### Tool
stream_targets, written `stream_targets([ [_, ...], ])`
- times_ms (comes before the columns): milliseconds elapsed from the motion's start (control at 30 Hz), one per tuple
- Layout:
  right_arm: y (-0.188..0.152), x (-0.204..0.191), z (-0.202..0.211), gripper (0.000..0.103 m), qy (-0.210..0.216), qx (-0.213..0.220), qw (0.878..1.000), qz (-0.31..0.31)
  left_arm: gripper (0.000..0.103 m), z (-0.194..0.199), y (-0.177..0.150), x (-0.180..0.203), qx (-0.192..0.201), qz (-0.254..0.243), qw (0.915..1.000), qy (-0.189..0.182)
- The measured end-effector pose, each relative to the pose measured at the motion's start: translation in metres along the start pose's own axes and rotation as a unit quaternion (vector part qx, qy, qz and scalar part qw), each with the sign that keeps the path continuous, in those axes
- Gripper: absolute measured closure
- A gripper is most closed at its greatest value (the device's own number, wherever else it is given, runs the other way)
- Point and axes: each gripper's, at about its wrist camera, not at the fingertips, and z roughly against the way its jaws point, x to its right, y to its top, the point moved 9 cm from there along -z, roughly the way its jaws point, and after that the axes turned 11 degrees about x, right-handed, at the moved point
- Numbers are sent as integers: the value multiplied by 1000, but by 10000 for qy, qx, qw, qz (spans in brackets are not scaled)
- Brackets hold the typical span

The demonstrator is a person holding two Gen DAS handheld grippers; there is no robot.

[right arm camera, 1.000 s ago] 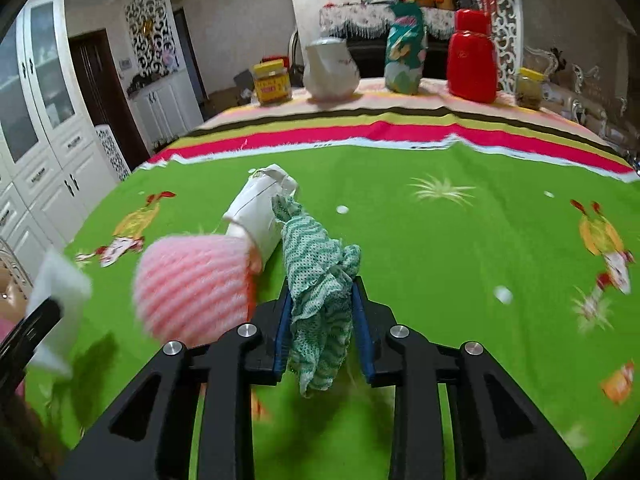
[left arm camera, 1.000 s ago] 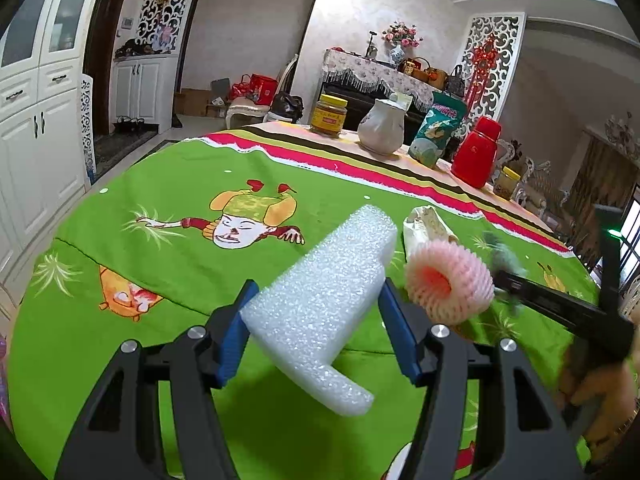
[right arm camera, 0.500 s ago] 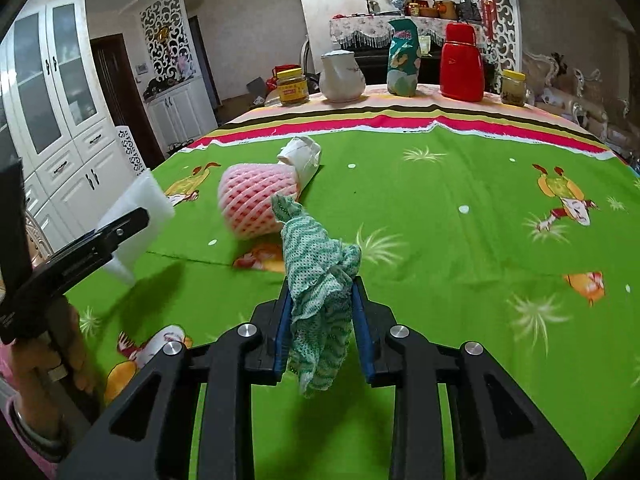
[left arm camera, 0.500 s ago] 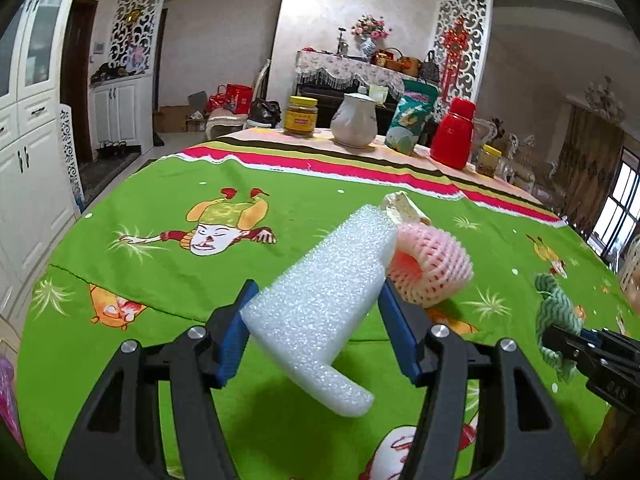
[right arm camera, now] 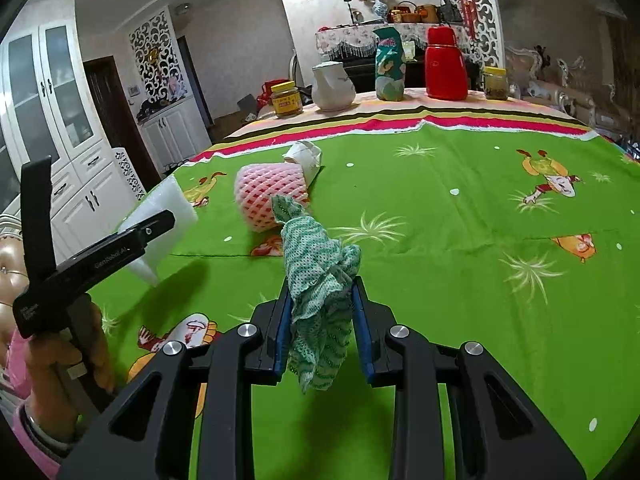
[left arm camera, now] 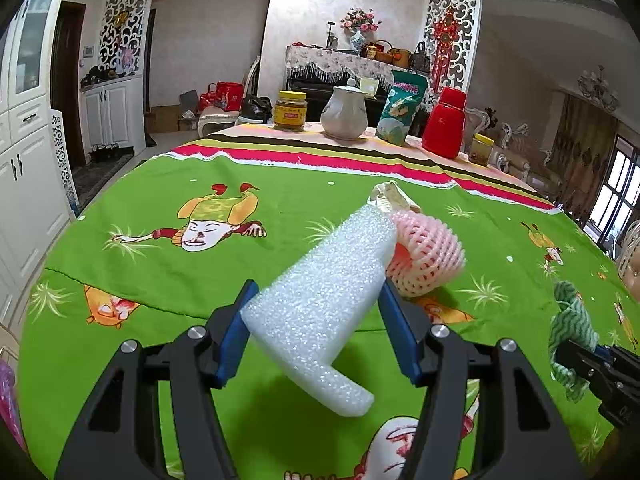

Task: Collect trash
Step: 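Carry the foam sheet and green cloth with both tools toward the wastebasket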

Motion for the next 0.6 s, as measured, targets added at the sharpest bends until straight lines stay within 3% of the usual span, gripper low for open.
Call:
stream_targets([
  [600,-3,18,-3,75,-180,-3,9990,-404,43,-3,-1,7,-59,-174,9998,3],
])
